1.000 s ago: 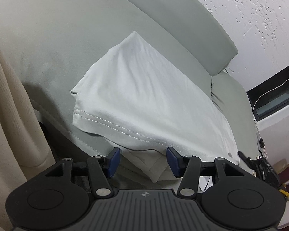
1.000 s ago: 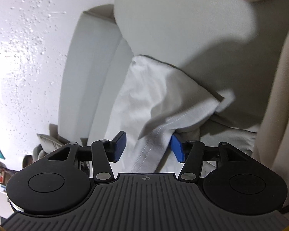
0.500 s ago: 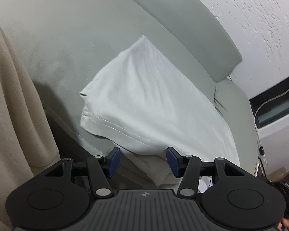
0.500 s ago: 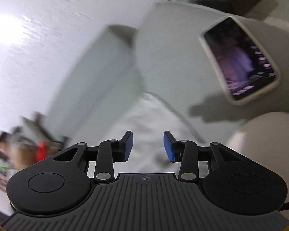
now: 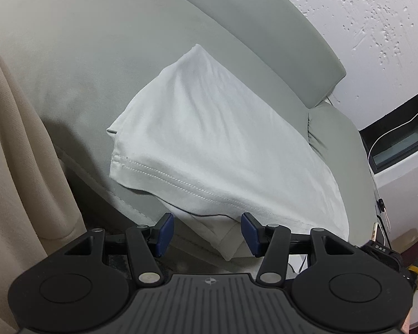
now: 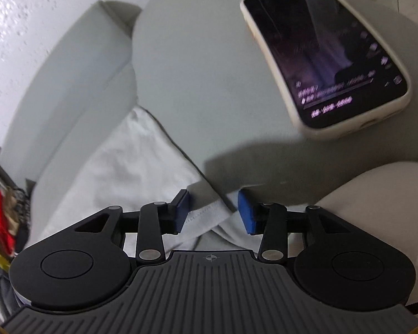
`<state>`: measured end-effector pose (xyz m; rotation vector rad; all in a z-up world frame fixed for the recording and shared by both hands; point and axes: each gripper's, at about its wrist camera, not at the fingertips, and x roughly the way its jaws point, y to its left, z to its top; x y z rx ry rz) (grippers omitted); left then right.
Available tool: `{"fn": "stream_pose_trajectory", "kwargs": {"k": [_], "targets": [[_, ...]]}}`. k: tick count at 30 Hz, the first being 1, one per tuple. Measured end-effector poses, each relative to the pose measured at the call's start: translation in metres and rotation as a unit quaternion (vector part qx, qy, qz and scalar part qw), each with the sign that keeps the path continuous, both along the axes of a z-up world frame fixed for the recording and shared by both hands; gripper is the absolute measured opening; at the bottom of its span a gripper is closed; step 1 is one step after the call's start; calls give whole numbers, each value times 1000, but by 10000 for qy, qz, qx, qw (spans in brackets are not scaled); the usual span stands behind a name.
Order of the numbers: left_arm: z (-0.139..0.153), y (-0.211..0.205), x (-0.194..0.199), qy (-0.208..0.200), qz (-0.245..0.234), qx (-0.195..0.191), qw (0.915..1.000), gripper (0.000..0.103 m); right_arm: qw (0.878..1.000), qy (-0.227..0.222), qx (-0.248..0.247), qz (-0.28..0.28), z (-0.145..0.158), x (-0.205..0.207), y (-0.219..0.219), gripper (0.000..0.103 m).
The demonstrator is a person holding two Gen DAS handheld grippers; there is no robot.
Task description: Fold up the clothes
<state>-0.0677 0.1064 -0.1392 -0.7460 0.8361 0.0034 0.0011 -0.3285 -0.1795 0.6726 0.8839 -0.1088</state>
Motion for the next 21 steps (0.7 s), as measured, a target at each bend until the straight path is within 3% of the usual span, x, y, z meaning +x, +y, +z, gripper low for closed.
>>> {"fn": "stream_pose_trajectory", "kwargs": {"k": [2, 4, 5, 6, 7, 8, 9, 14, 21], "targets": [[0, -1, 2, -3, 0, -1, 10000, 50, 9999, 46, 104, 9, -5, 3, 1, 59], [0, 0, 1, -7, 14, -8, 10000, 50, 9999, 66, 159, -17, -8, 4, 3, 60], [0, 1, 0, -13, 28, -16, 10000, 50, 9998, 65, 173, -46, -9, 4, 3, 55], [0, 1, 0, -20, 43, -25, 10000, 50, 9998, 53, 194, -96, -8, 2, 3, 39], [1, 2, 0, -32, 60, -36, 10000, 50, 9997, 32, 218, -139, -6, -1, 2, 31], [1, 2, -1, -44, 77, -47, 10000, 50, 9996, -23, 250, -162, -2, -4, 1, 11], [1, 2, 0, -45, 89, -56, 9999, 50, 9994, -78, 282, -185, 3, -7, 0, 9], [1, 2, -1, -51, 64, -102, 9999, 50, 9987, -483, -168, 24, 50, -12, 14, 5], [3, 3, -2, -113, 26, -139, 9998, 50, 9973, -510, 505, 157, 108, 23, 26, 5]]}}
